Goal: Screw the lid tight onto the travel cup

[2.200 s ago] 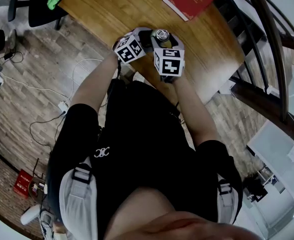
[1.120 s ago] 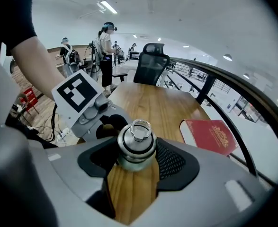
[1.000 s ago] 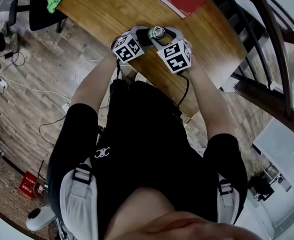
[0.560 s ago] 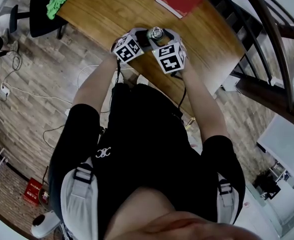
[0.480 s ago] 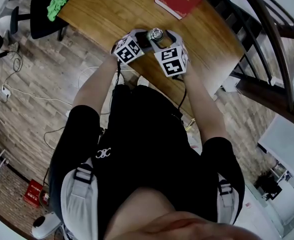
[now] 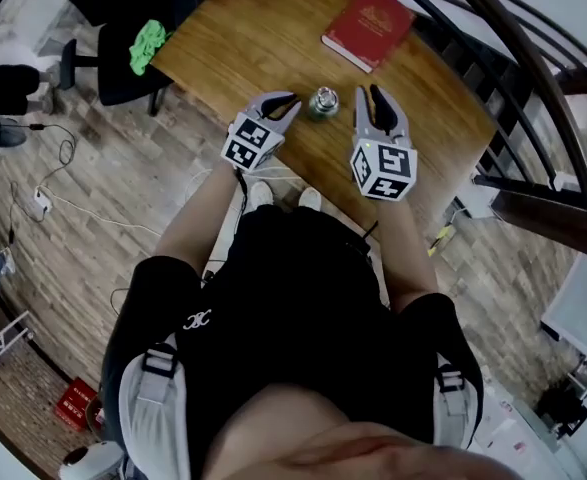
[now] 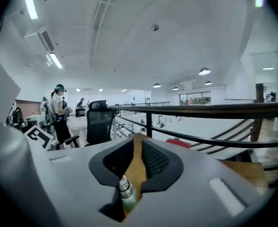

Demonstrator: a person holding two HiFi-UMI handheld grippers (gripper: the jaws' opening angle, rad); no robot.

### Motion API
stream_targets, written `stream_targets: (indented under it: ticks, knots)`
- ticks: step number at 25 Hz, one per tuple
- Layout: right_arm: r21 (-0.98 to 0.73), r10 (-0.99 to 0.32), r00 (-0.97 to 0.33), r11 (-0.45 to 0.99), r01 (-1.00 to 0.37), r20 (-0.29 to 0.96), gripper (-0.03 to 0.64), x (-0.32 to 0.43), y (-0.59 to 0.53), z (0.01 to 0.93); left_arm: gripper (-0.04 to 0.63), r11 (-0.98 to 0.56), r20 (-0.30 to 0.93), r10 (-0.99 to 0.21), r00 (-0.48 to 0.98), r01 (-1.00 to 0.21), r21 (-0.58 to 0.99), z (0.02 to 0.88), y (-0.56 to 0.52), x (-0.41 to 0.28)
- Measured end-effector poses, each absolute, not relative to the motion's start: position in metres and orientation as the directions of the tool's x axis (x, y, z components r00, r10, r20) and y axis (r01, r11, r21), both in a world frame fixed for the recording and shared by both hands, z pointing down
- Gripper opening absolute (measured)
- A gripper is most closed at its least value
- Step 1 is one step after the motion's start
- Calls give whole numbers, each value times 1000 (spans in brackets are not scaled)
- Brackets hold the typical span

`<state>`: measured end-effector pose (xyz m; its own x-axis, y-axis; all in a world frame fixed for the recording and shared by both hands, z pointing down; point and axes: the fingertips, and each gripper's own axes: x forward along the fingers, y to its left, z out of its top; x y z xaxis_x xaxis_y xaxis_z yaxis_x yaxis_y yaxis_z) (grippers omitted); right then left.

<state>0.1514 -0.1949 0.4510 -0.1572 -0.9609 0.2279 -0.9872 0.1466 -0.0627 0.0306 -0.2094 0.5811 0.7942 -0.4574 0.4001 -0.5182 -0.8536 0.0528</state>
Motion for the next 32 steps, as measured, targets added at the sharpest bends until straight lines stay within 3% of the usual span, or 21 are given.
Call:
stream_targets:
  ticks: [1, 7, 14, 20, 32]
  knots:
    - [-68, -971, -128, 116, -991, 200, 8, 157, -192, 443, 63, -824, 362, -506, 783, -563, 68, 567, -214, 23]
    - [-51, -995, -87, 85, -995, 49, 3, 162, -186, 394, 52, -668, 247, -713, 656, -743, 42, 481, -235, -34]
    - [-43, -999, -18, 19, -999, -31, 2, 175, -189, 359, 52, -505, 150, -857, 492, -861, -63, 390, -223, -89]
    - [-59, -998, -58, 59, -997, -12, 2, 168, -186, 367, 52, -447, 117, -894, 433, -880, -158, 373, -212, -93]
    - [-64, -996, -79, 77, -995, 33, 3, 170, -181, 373, 54, -485, 109, -873, 475, -867, -111, 370, -204, -71]
